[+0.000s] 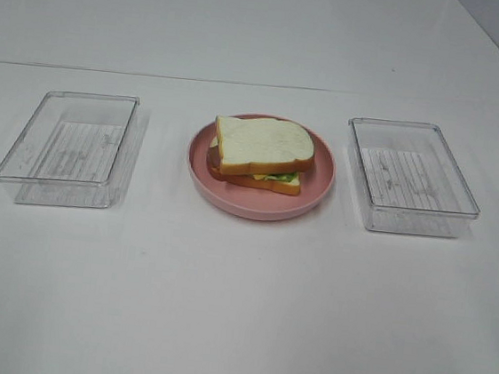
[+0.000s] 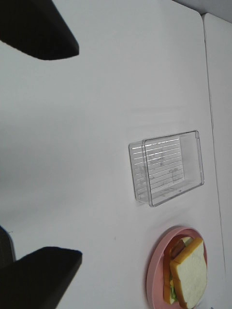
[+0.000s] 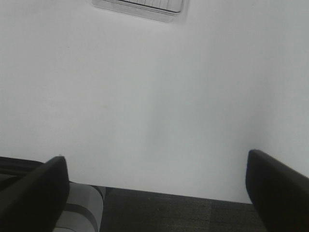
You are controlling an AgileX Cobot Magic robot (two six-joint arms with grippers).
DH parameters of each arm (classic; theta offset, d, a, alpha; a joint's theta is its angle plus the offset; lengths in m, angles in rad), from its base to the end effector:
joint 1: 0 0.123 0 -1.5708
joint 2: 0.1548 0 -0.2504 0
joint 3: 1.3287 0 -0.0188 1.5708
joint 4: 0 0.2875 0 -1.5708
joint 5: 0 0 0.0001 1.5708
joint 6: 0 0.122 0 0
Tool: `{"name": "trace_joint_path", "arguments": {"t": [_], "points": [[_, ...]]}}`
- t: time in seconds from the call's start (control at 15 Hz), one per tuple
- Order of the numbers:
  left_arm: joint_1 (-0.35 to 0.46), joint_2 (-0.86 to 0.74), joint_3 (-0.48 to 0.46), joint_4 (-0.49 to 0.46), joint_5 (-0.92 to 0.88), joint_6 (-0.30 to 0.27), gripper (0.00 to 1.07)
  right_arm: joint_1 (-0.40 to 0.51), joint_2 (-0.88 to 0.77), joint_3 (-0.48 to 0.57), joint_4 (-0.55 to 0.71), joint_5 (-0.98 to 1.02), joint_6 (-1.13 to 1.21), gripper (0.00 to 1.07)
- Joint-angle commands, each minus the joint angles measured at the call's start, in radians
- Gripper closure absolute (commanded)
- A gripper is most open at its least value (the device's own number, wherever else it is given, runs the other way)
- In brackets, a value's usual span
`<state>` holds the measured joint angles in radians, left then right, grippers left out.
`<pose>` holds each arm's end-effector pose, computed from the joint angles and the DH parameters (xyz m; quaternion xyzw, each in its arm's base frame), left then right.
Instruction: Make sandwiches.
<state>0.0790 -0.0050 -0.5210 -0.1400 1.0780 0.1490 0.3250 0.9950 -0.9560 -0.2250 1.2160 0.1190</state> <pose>0.0860 -0.0082 0.2873 0.0339 0.8482 -0.0098 0.5285 0.2276 0.0497 0.2748 -0.1171 0.9666 -0.0644 0.2185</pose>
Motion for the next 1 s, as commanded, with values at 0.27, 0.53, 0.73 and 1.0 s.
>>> {"name": "trace_joint_path", "arguments": {"t": [0.27, 0.53, 0.73, 1.0], "points": [[0.000, -0.005, 0.001, -0.008, -0.002, -0.001, 0.04, -0.208, -0.475, 0.213, 0.018, 0.013, -0.063, 0.11], [0.000, -0.005, 0.001, -0.008, -0.002, -0.001, 0.04, -0.210, -0.768, 0.298, 0.041, 0.011, -0.059, 0.11], [0.000, -0.005, 0.001, -0.008, -0.002, -0.001, 0.04, -0.210, -0.973, 0.391, 0.128, -0.028, -0.060, 0.11], [0.000, -0.006, 0.001, -0.008, -0.002, -0.001, 0.04, -0.275, -1.029, 0.503, 0.163, -0.113, -0.073, 0.11]]}}
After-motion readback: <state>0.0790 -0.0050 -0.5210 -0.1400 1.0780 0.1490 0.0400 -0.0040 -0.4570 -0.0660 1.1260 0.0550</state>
